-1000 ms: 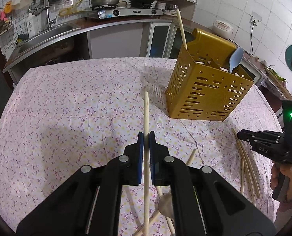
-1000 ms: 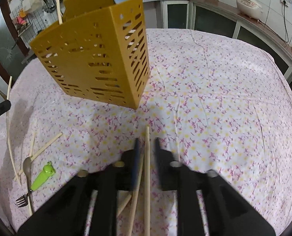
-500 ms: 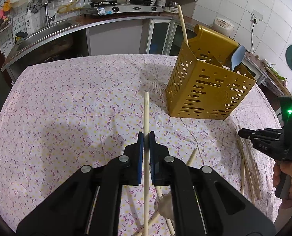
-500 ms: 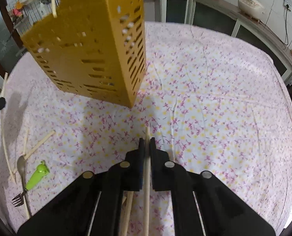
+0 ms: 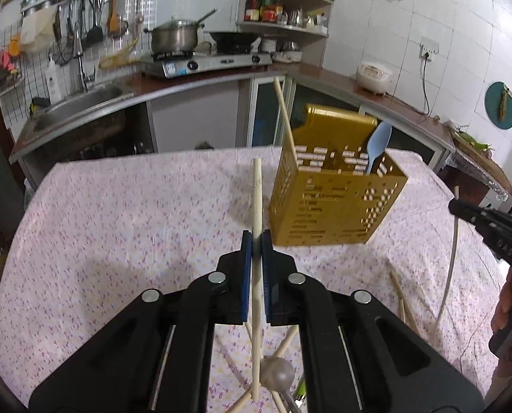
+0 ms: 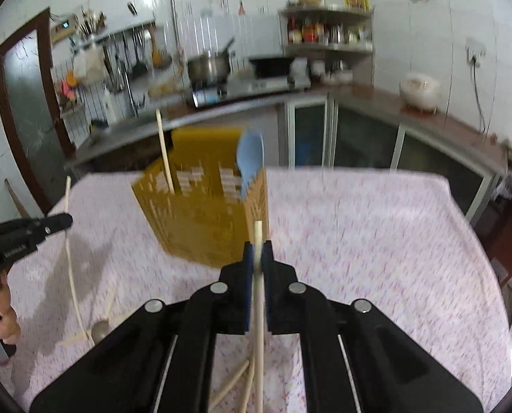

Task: Organize utensils
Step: 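Lift the chopstick with the left tool while the right tool carries its chopstick toward the holder, then lower the chopstick into the holder and open the left tool while the right tool releases its chopstick there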

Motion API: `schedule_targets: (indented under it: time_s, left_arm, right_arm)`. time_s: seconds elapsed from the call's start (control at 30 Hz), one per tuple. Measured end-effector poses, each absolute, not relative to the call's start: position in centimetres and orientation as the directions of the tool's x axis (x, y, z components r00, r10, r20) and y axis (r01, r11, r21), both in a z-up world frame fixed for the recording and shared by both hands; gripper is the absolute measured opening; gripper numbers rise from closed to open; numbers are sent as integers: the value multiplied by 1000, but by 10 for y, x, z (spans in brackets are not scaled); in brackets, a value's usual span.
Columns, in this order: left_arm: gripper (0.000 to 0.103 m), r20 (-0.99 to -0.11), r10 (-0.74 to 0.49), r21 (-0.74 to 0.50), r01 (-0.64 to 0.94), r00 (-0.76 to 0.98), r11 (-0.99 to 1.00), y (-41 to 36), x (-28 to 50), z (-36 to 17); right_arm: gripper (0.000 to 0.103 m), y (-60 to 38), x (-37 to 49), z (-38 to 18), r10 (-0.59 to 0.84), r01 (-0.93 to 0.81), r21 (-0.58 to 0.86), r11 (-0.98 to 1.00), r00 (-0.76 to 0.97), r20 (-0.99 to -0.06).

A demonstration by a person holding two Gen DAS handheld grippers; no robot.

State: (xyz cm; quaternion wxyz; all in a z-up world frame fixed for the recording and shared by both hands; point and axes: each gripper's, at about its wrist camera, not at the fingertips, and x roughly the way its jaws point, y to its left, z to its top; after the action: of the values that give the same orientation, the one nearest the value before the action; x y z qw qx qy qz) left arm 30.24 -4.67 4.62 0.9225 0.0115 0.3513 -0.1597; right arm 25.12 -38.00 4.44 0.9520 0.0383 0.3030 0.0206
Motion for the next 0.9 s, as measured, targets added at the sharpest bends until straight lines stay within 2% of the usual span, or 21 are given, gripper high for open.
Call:
schedule_targets:
  time_s: [0.2, 0.4, 0.67, 0.73, 0.9]
  left_arm:
    - [4, -609, -315, -109, 316, 728, 942, -58, 308, 74]
    - [4, -560, -345, -113, 343, 753, 932, -82, 322, 113]
    - [4, -418, -374, -136, 351, 828, 927, -109, 354, 179]
    - [4, -366, -382, -128, 360, 849, 924, -116, 362, 186]
    - [5, -344, -374, -122, 354, 861, 927, -133, 389, 179]
  right_arm:
    - [6, -374, 246, 82, 53, -9, 97, 995, 883, -466]
    - [6, -374, 264, 118, 64, -24, 104, 994, 912, -405]
    - [6, -374, 287, 188, 74, -38, 127, 991, 955, -288]
    - [6, -373, 295, 198, 70, -38, 123, 992, 961, -269]
    - [6, -372, 316, 196, 78, -46, 129, 991, 963, -257]
